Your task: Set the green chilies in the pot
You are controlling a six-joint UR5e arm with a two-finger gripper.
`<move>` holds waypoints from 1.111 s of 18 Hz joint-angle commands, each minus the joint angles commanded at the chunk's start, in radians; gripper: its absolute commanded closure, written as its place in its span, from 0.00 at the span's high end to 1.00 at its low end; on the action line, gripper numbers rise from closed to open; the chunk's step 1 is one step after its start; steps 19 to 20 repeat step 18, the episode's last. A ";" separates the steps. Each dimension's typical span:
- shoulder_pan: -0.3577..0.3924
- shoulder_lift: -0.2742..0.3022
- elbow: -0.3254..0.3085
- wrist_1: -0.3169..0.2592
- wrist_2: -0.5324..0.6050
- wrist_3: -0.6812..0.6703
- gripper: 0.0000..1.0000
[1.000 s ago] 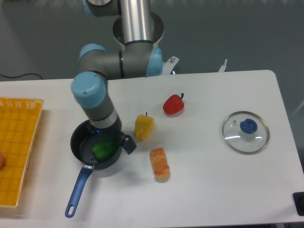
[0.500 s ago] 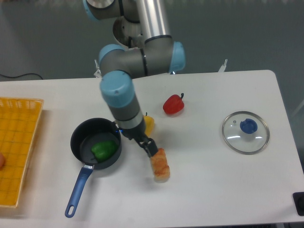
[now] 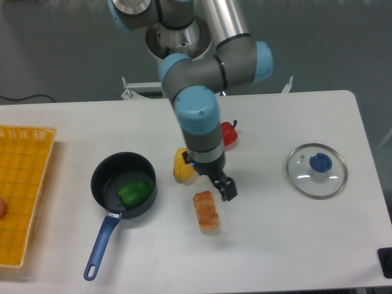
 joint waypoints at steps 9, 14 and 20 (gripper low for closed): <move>0.117 0.020 0.055 -0.115 -0.061 0.131 1.00; 0.127 0.015 0.074 -0.148 -0.061 0.135 1.00; 0.140 0.012 0.074 -0.166 -0.063 0.161 1.00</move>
